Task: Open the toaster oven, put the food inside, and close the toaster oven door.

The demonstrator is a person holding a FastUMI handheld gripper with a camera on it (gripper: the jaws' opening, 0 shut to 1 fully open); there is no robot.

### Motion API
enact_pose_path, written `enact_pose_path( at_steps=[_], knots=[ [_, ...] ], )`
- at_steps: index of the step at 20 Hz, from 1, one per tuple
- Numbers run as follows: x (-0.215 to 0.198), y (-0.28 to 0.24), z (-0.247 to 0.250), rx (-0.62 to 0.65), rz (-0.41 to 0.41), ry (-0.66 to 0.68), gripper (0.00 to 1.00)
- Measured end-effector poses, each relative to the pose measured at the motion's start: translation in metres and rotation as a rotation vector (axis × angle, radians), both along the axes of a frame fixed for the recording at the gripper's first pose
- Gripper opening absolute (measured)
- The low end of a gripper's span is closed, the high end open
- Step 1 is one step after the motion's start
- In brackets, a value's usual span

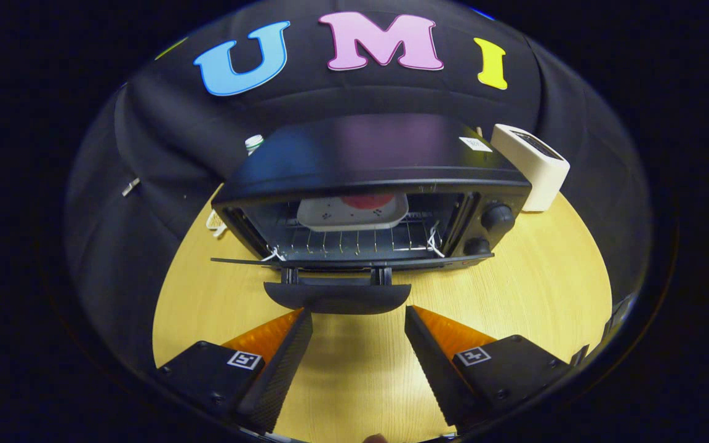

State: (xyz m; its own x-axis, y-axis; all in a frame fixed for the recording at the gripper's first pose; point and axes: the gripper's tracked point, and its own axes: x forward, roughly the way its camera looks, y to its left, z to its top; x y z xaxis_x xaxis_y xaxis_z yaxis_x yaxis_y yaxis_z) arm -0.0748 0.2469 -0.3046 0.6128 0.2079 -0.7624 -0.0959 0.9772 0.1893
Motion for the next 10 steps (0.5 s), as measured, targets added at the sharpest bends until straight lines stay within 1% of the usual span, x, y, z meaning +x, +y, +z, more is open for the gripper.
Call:
enact_pose_path(
  at_steps=[6,10],
  knots=[
    [0.029,-0.002,0.034,0.036,-0.017,-0.107,0.98],
    [0.050,-0.017,0.083,0.054,-0.033,-0.257,0.99]
  ],
)
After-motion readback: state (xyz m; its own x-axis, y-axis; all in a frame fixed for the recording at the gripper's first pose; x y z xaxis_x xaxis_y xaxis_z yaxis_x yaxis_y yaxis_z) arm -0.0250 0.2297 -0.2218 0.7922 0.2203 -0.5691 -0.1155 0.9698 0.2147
